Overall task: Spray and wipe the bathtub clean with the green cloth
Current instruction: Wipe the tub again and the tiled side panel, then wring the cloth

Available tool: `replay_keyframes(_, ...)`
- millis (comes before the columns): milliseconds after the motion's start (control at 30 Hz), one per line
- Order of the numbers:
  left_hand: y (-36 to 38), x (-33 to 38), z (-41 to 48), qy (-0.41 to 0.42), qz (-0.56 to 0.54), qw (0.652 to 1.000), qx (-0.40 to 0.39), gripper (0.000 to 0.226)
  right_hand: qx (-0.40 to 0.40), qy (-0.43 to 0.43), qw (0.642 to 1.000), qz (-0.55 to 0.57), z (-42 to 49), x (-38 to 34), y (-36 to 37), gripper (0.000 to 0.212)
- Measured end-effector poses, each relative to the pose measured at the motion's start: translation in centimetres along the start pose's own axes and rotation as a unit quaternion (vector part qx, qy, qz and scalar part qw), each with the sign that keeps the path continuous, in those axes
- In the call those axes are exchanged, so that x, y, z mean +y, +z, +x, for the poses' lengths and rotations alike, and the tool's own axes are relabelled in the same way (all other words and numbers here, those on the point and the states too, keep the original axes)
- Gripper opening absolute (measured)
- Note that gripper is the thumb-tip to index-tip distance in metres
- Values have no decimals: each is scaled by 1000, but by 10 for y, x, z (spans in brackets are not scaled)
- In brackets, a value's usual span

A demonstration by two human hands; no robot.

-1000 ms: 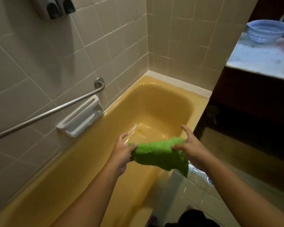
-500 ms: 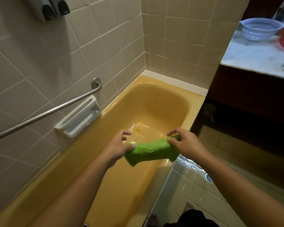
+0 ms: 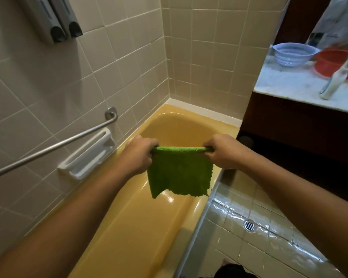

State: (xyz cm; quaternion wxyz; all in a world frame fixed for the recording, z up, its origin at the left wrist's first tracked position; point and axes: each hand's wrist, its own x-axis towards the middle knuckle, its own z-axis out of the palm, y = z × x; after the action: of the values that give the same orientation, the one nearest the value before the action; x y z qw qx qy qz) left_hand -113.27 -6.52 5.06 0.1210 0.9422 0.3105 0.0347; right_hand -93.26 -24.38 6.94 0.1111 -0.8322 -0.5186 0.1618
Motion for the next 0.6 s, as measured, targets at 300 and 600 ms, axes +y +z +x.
replay_keyframes(300,-21,-16,-5,64,-158,985,-9,6,16,-74,996,57,-4,26,-16,21)
replay_keyframes(600,-9,22,-55,-82,-420,894,132,7,91,-18,921,379,-37,24,-2,13)
